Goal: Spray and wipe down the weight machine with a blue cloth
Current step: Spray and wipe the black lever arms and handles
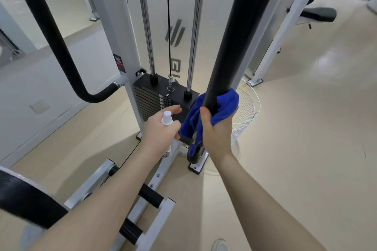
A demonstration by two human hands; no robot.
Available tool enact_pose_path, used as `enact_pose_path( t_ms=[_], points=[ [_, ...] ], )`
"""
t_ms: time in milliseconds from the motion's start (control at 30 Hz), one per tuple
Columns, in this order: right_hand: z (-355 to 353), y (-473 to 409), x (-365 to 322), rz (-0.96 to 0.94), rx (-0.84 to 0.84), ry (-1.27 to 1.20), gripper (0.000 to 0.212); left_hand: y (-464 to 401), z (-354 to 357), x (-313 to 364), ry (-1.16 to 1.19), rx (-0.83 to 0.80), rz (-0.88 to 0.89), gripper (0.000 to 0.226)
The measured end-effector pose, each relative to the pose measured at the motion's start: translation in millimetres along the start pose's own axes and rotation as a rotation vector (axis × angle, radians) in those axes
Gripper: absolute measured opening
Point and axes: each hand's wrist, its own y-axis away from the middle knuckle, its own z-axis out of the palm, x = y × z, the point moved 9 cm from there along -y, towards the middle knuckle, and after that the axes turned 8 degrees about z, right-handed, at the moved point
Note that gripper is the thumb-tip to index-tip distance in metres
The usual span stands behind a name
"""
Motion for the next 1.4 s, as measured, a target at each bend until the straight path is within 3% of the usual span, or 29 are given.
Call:
enact_pose_path(
  t_ms=[167, 267, 333, 367, 467, 567, 700, 800, 1033, 1200, 1267, 1400],
  points=[
    [4.6, 26.5, 25.1, -0.056, -0.052, 0.240, 0.060, -1.9, 4.6, -6.3, 0.072, 0.030, -0.028, 0.038],
    [-4.7, 27.1, 10.5, -0.017, -0.017, 0.291, 0.042, -2.0, 5.9, 1.8, 0.056, 0.017, -0.004, 0.040],
    [-8.5, 23.1, -4.7, 0.009, 0.000, 0.306, 0.067, -3.2, 5.1, 9.7, 0.049, 0.016, 0.014, 0.041],
    [-13.6, 19.0, -9.2, 0.043, 0.017, 0.238, 0.066, -3.1, 4.8, 13.2, 0.039, 0.013, 0.024, 0.040],
    [-29.0, 16.2, -7.6, 0.178, -0.053, 0.051, 0.028, -0.8, 4.2, 26.3, 0.040, -0.014, 0.079, 0.034],
    [-31.6, 20.1, 5.7, 0.216, -0.146, -0.186, 0.023, -3.1, 4.3, 45.7, 0.104, -0.065, 0.156, 0.029],
    [-10.7, 15.6, -12.4, -0.019, -0.161, 0.009, 0.050, -9.0, 14.8, 70.4, 0.183, -0.190, 0.221, 0.028],
    [-6.4, 0.6, -7.7, -0.009, 0.048, -0.012, 0.059, -21.0, 19.3, 72.2, 0.219, -0.271, 0.188, 0.037],
    [0.9, 8.0, 35.8, -0.071, 0.163, 0.062, 0.049, -36.1, 28.2, 75.5, 0.252, -0.426, 0.180, 0.046],
    [-3.2, 11.3, 49.0, 0.038, 0.075, 0.294, 0.054, -29.6, 43.6, 79.4, 0.105, -0.475, 0.208, 0.045],
    [-9.8, 4.1, 25.9, -0.036, 0.078, 0.369, 0.053, -26.8, 44.8, 81.3, 0.060, -0.475, 0.217, 0.039],
    [-15.4, -1.0, -23.3, -0.250, 0.168, 0.270, 0.040, -22.5, 43.1, 90.4, 0.026, -0.521, 0.256, 0.022]
  ],
)
